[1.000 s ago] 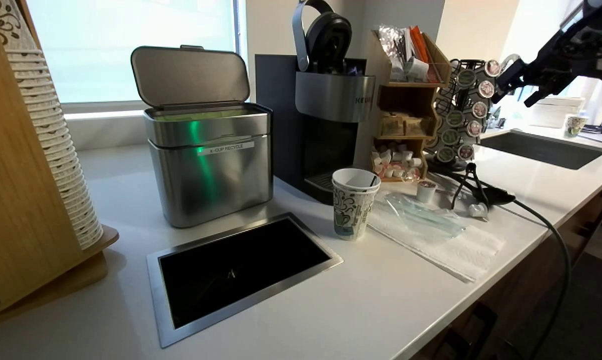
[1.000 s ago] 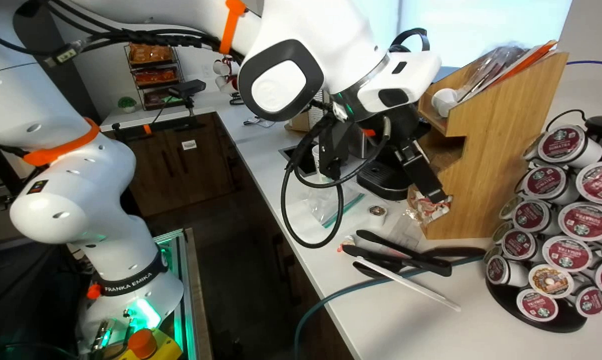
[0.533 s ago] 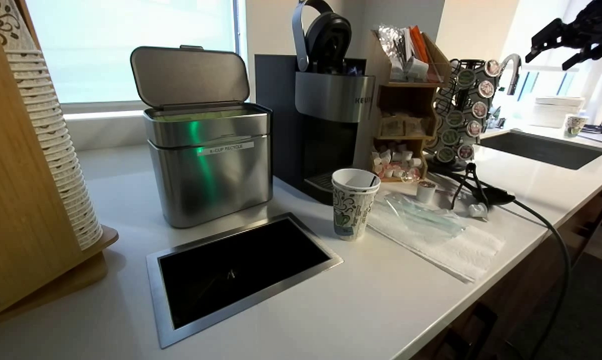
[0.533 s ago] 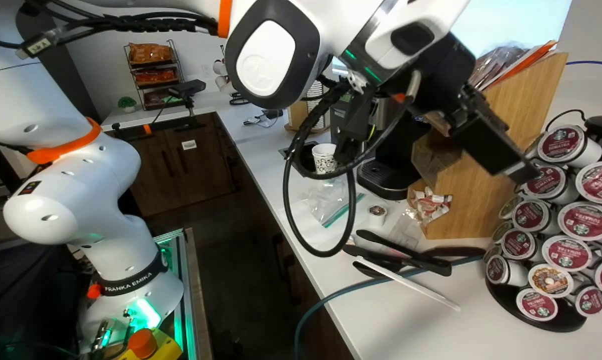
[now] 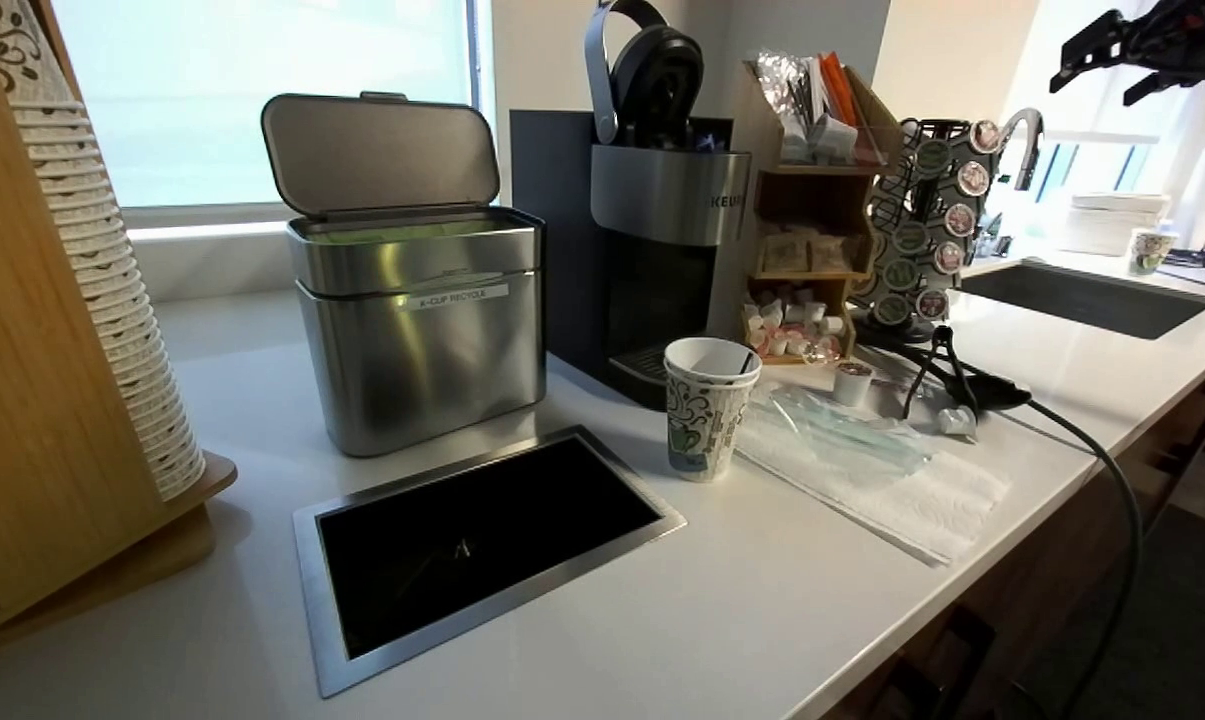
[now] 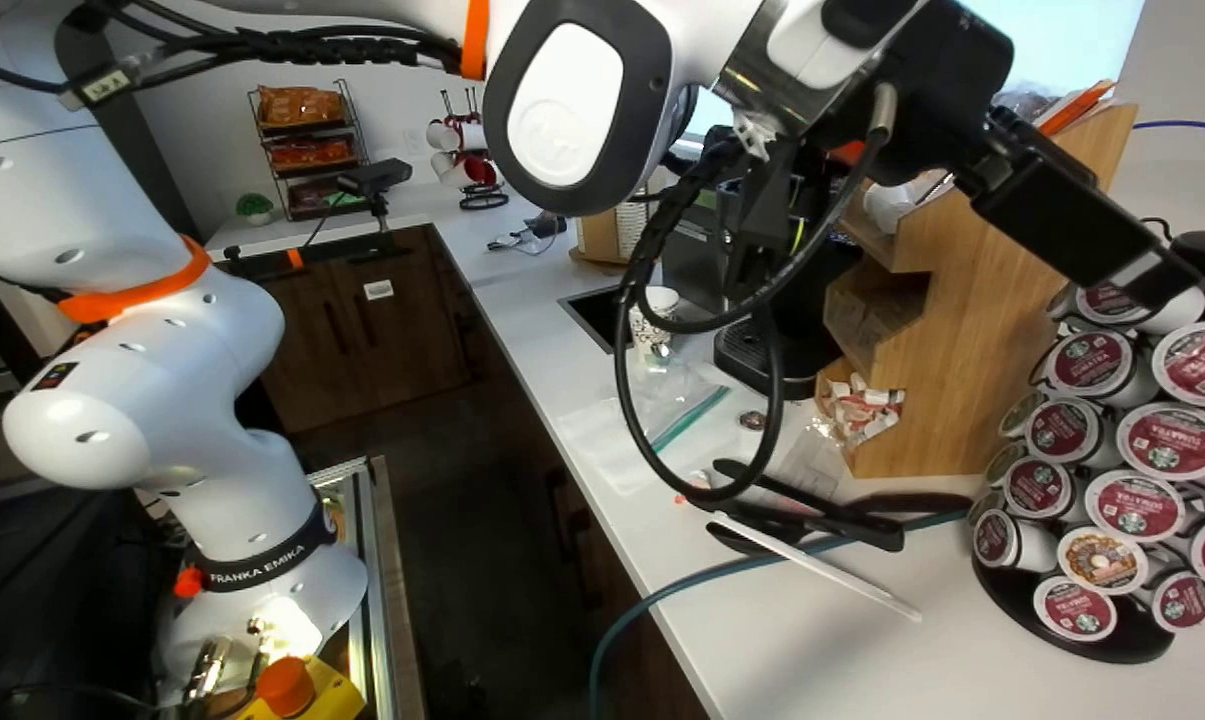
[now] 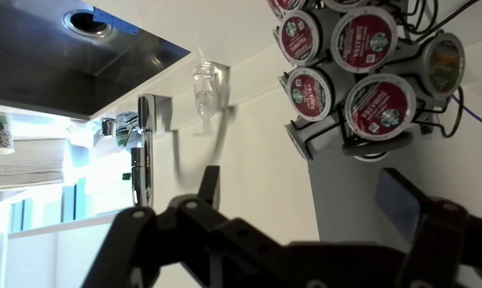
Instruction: Remove one coffee pod from the stand on the right and put it on the countertop then place one coffee pod from the counter in the coffee maker chamber.
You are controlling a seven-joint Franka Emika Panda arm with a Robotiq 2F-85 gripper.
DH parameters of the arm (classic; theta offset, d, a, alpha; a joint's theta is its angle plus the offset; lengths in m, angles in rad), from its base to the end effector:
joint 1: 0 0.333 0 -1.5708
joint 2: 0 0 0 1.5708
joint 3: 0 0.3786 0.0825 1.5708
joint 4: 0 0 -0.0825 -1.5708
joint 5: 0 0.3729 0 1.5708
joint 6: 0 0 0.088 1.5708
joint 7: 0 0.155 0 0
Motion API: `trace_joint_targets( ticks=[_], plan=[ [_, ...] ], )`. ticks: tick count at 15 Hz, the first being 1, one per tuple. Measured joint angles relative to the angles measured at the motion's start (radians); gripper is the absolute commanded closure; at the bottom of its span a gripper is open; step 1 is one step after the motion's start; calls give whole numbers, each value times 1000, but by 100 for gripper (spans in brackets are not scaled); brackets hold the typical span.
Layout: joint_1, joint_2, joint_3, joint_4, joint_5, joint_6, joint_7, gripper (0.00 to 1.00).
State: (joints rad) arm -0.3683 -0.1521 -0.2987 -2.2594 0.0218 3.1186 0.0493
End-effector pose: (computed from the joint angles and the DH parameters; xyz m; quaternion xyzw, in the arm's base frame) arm 0.4382 -0.3595 0.5882 0.8139 -0.3247 0.4661 0.1217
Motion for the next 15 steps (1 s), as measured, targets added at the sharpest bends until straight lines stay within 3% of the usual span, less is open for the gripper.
trace_joint_targets(
  ticks=[6,15],
  plan=[
    [88,46,23,48,7,0,-25,0],
    [106,146,24,94,60,0,-79,0]
  ],
)
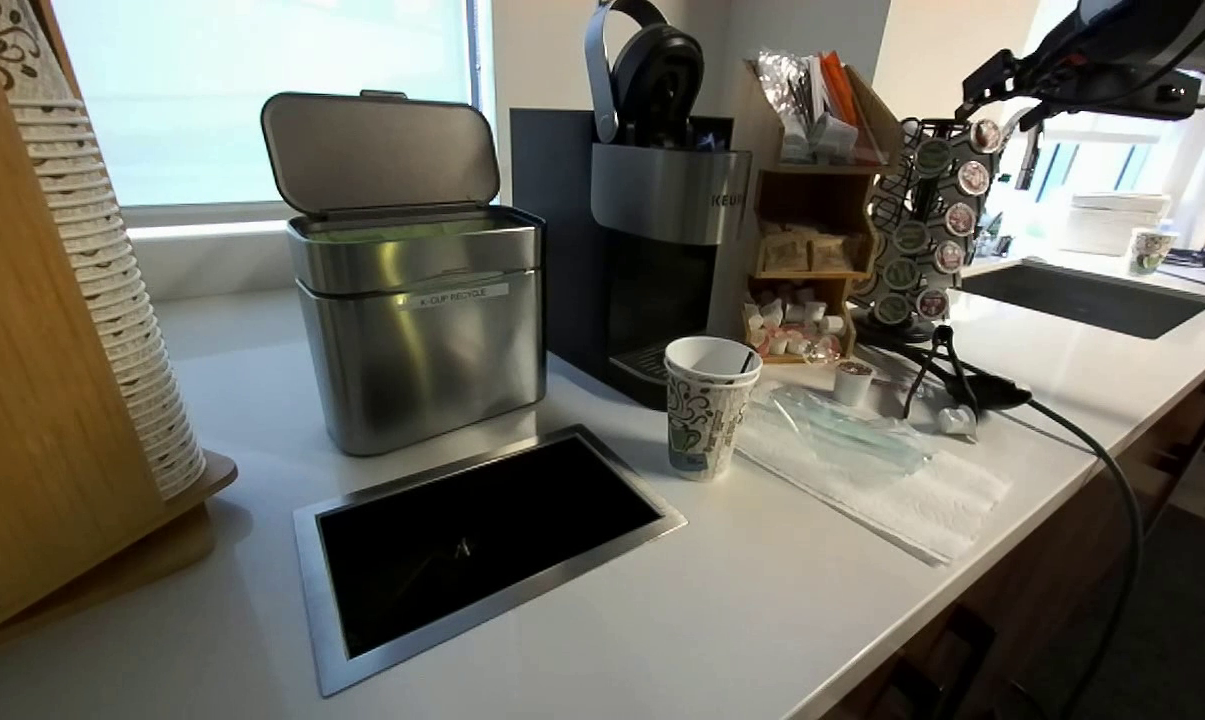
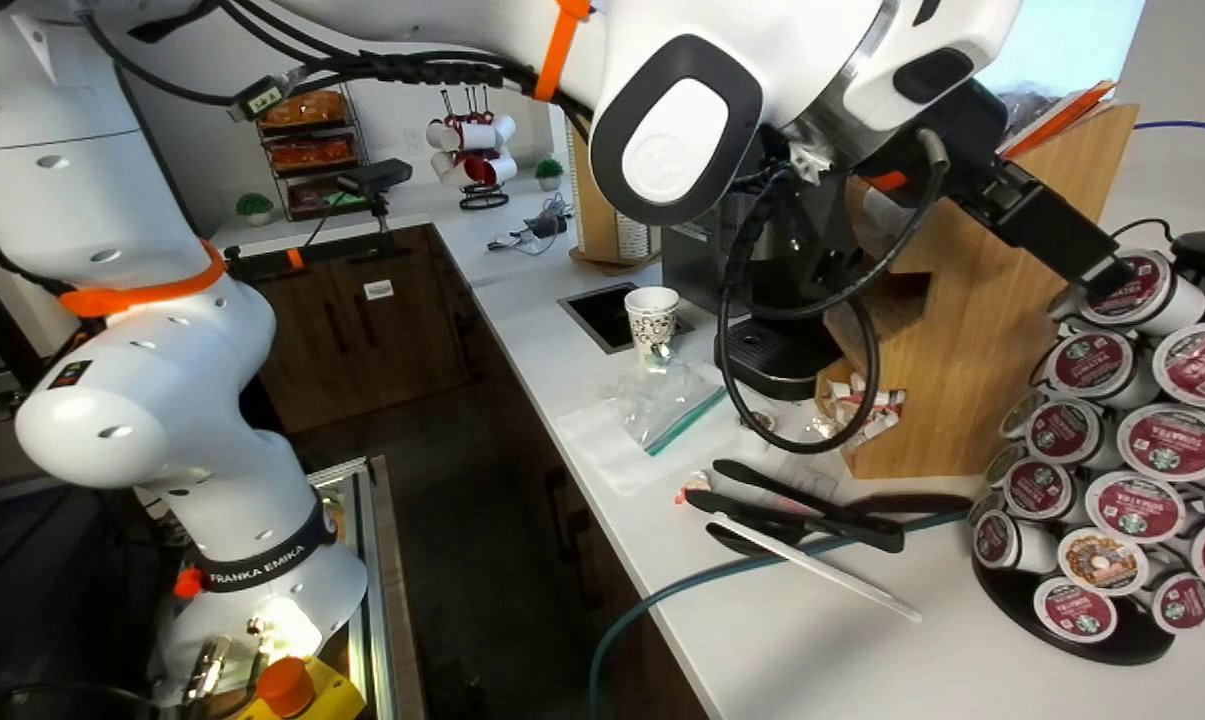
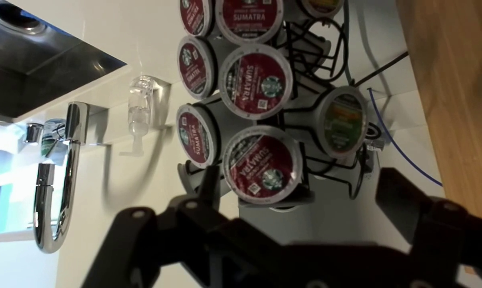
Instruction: Remove one coffee pod from the stand on the right and put it on the countertop then place one coffee pod from the counter in the coffee maker chamber.
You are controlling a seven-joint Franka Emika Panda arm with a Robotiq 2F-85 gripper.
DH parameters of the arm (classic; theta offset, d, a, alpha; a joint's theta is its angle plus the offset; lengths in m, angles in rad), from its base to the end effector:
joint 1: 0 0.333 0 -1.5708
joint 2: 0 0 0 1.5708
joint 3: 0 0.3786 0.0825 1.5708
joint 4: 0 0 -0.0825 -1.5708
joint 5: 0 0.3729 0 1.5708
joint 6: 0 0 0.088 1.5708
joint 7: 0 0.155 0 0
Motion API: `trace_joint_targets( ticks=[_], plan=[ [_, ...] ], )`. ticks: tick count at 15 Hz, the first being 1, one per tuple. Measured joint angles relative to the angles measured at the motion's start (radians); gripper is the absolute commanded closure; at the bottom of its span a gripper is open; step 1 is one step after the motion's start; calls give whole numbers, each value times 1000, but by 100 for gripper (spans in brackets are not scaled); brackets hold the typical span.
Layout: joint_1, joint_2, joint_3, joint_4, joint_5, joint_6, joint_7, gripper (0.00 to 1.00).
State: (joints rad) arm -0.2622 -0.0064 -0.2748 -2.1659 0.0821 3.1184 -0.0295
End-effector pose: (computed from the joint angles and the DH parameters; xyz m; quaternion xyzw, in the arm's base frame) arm 0.5233 -0.3200 0.5563 0.8490 -0.2578 0.4481 0.1091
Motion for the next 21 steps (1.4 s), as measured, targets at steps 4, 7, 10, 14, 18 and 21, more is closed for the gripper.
trace_joint_targets(
  ticks=[4,7,10,14,18,21],
  plan=[
    [0,0,1,1,0,0,0,0],
    [8,1,12,3,29,-2,-49,0],
    [20,5,27,16,103,-10,-142,0],
    [16,14,26,38,185,-20,-240,0],
    [4,29,19,46,243,-22,-308,0],
    [-6,42,18,47,279,-22,-346,0]
  ],
)
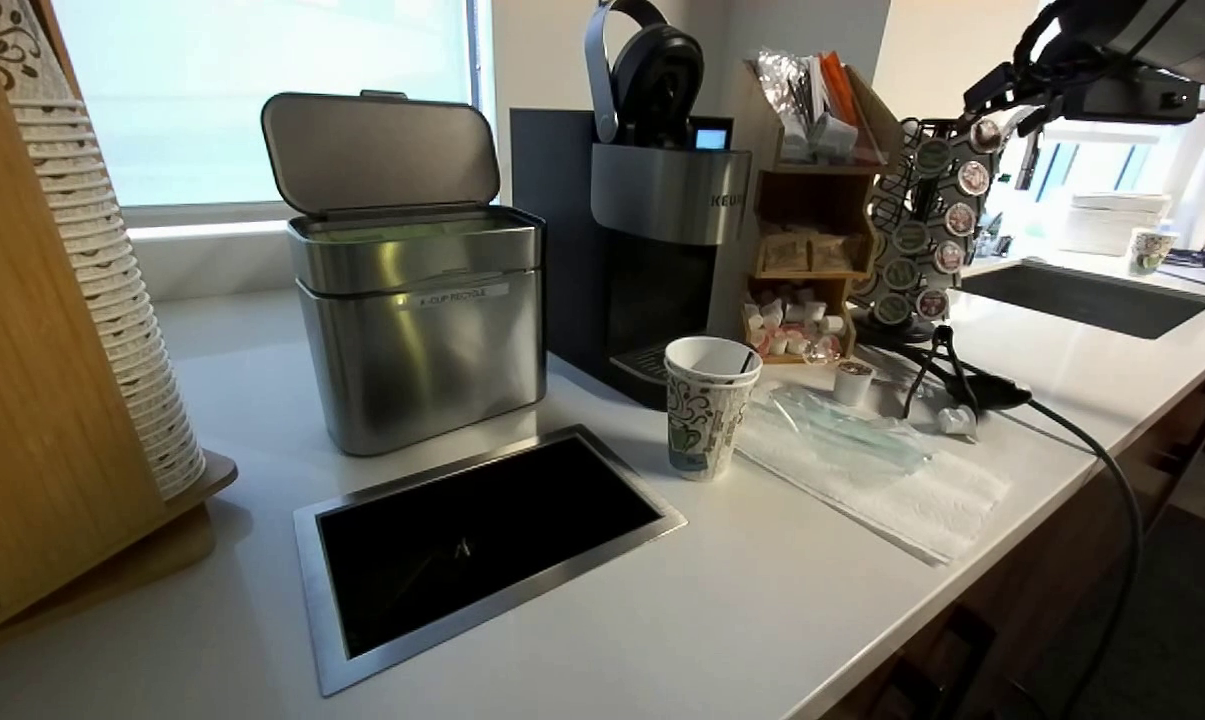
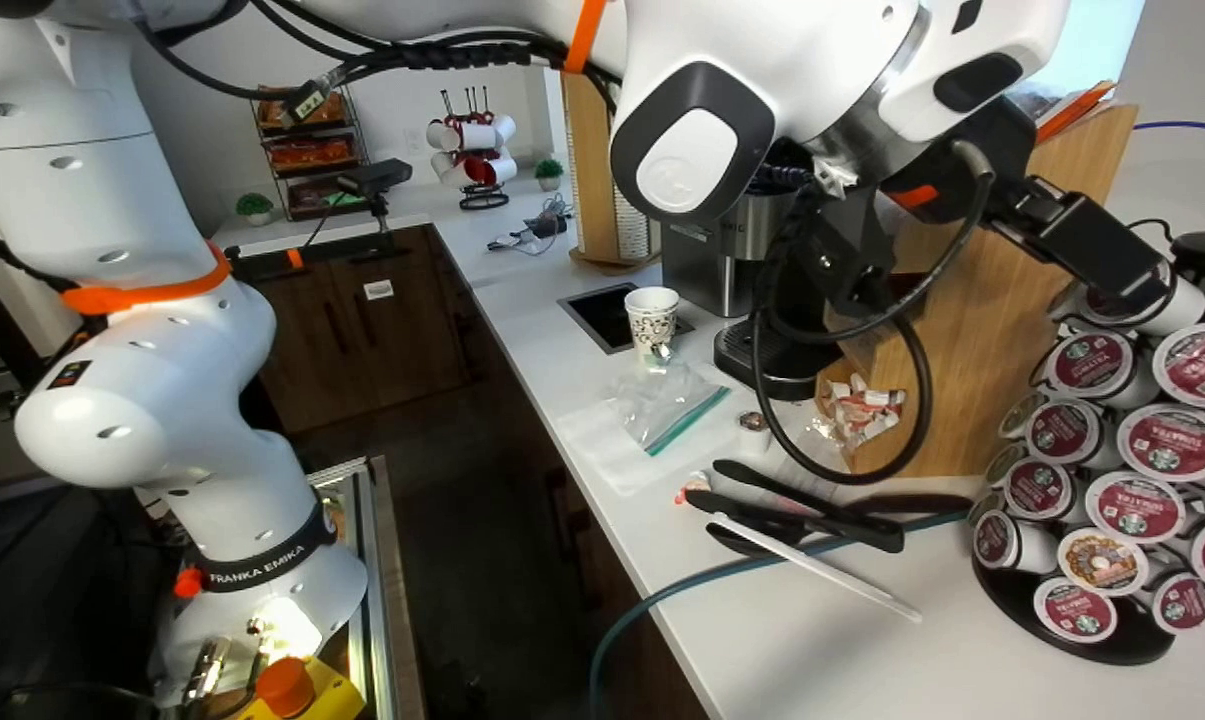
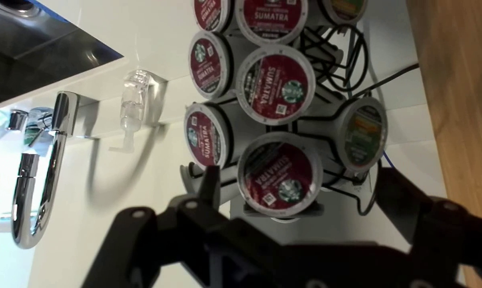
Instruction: Remove one coffee pod from the stand on the right and put it on the countertop then place one coffee pod from the counter in the coffee maker chamber.
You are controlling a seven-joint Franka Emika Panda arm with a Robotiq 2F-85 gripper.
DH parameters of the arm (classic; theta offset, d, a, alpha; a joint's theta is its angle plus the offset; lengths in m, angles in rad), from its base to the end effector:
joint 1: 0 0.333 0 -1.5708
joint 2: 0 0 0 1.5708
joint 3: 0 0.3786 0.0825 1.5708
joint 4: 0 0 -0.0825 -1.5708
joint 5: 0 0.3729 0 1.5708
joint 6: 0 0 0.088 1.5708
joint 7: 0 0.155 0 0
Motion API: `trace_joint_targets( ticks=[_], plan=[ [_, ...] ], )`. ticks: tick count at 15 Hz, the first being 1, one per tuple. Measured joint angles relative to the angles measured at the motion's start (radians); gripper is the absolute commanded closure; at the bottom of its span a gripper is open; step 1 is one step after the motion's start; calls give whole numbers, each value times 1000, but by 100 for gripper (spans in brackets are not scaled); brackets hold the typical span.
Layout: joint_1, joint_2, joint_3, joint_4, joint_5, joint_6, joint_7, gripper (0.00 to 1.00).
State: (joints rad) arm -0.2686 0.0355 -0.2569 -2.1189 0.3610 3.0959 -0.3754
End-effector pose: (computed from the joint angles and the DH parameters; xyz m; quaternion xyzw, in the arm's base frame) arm 0.5287 -0.3372 0.5483 0.8629 -0.2193 0.4397 0.1184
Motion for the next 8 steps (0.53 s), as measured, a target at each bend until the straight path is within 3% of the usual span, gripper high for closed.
trace_joint_targets(
  ticks=[8],
  plan=[
    [-15,33,2,29,44,0,-37,0]
  ],
)
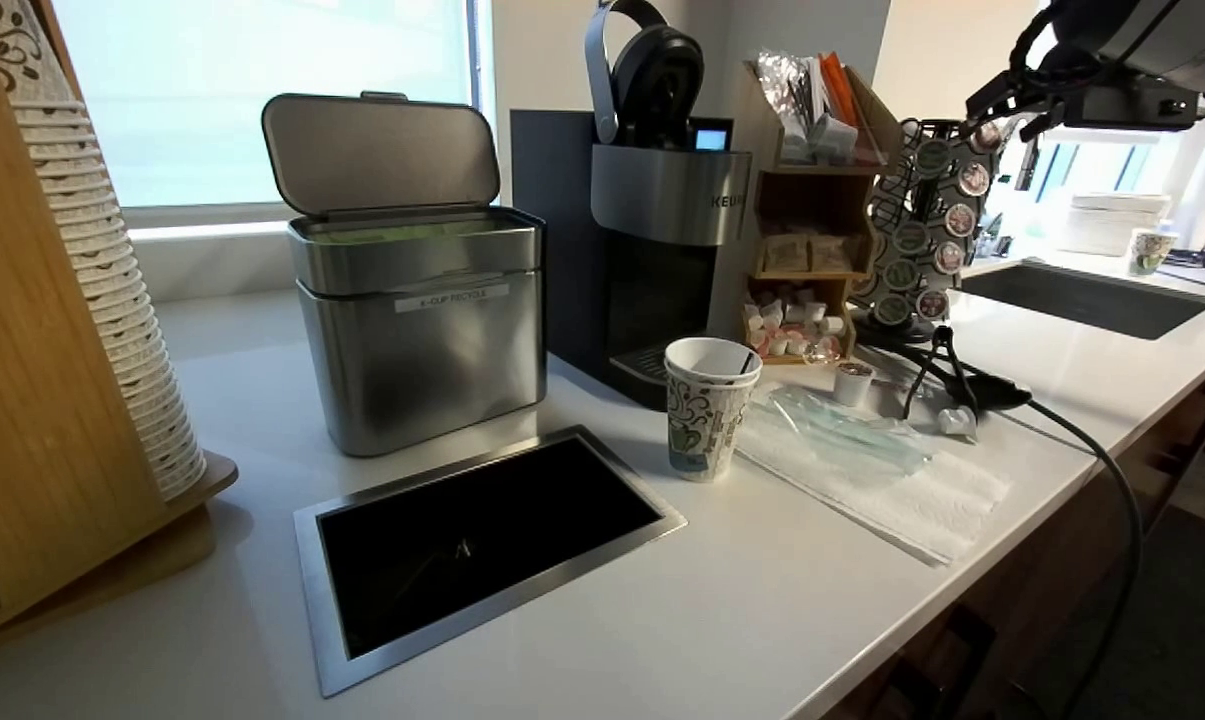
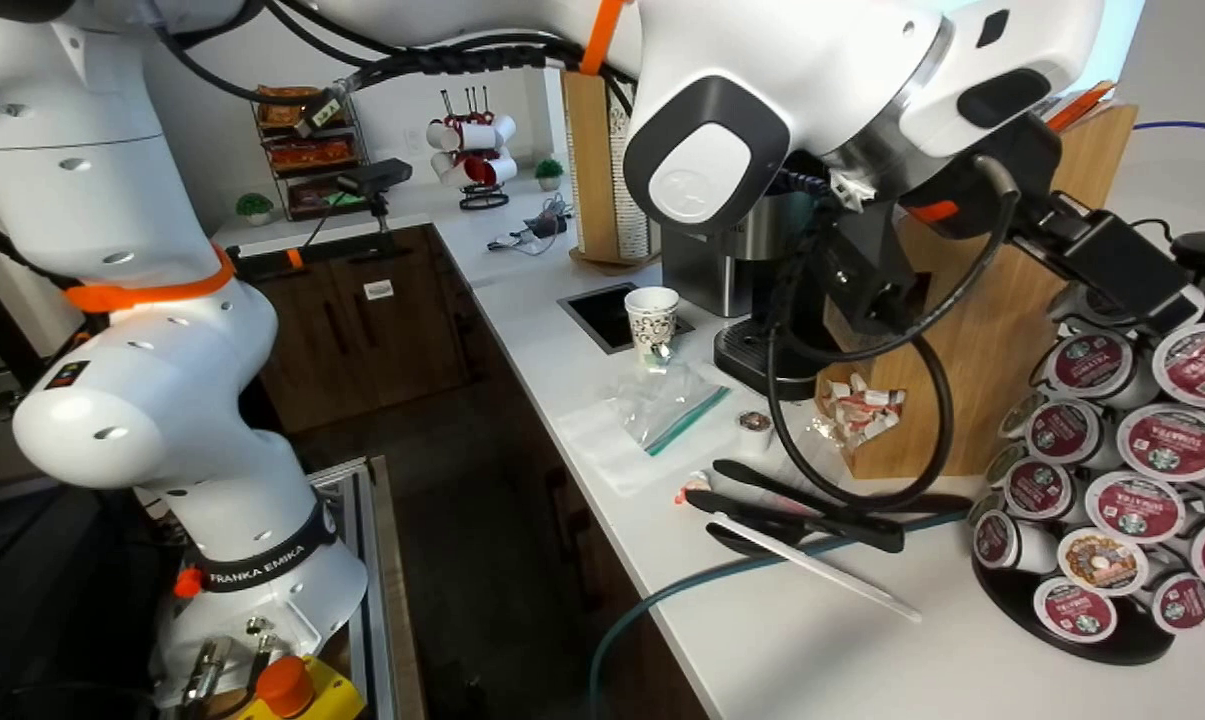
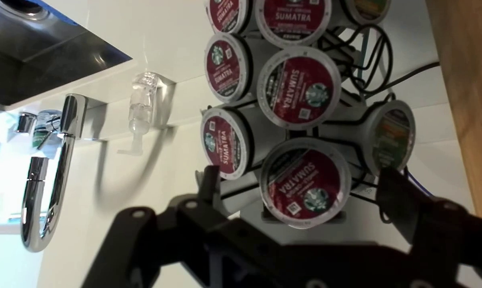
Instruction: Remove one coffee pod from the stand on the right and put it on the countertop then place one coffee pod from the counter in the coffee maker chamber.
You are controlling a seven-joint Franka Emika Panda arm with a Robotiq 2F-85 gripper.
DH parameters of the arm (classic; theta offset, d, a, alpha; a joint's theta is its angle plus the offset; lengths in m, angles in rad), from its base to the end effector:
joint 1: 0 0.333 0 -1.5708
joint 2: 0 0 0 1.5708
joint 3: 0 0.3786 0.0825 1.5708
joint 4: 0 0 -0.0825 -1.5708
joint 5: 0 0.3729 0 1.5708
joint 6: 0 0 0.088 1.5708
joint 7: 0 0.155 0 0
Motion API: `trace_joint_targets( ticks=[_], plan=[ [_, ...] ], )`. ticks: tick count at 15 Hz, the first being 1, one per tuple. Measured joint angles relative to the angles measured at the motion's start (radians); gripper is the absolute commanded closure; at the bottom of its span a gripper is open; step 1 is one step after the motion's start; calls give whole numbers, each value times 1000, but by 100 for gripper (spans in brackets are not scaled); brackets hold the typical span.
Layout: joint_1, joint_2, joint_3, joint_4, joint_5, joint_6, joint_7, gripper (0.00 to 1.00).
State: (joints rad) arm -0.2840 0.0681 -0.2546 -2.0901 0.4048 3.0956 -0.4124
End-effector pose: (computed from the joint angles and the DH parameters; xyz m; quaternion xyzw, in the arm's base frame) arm 0.5327 -0.3507 0.5428 0.8618 -0.2256 0.4376 0.1221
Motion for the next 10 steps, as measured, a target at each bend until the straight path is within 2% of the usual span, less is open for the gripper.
trace_joint_targets(
  ticks=[2,5,6,8,10],
  plan=[
    [0,12,3,20,12,-1,0,0],
    [-3,27,10,44,20,-2,0,29],
    [-4,32,11,50,21,-2,0,32],
    [-6,37,13,54,22,-2,0,32],
    [-8,39,15,54,22,-2,0,24]
  ],
)
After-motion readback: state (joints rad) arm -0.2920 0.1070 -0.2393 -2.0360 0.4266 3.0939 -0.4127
